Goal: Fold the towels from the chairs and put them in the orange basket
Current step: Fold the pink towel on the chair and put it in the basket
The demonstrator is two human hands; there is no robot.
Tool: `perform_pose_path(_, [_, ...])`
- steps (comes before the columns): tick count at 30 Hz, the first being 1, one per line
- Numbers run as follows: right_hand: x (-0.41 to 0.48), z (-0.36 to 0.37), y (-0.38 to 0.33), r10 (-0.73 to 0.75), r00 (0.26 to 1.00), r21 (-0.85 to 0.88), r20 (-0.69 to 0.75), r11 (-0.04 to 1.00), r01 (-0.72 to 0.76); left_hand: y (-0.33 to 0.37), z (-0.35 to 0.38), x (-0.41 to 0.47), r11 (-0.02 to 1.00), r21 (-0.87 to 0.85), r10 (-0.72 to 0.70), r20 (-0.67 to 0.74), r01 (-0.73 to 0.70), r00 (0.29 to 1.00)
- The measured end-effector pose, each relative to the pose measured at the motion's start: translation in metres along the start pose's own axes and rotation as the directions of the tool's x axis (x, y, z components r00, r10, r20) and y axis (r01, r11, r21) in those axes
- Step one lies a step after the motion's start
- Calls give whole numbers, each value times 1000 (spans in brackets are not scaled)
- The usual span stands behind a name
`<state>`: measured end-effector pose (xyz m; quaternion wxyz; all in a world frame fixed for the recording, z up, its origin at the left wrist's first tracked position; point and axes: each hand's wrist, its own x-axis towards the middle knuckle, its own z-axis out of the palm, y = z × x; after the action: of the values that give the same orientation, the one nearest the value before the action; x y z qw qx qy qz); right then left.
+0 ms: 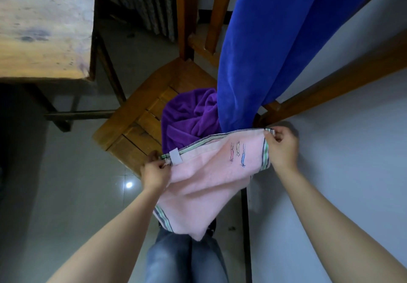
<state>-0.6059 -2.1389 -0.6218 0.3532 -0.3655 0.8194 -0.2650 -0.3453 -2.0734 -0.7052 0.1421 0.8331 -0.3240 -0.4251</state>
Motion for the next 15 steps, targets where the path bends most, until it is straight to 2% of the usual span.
perform_pose_path(5, [-7,-8,0,-16,1000,5,-21,1000,16,-12,2,3,994,86,63,86,-70,994])
perform_pose_path(7, [-13,-10,-3,-23,999,5,-23,1000,23,-11,-3,-4,995,69,65,79,-70,995])
perform_pose_path(12, [-31,-22,-10,-43,998,-27,-36,999,42,-6,-32,-24,997,-58,51,9,-50,999])
perform_pose_path(15, [-52,-44,-18,-41,997,-43,-63,998,38,9,-73,-48,982,-156,100,-45,-106,994])
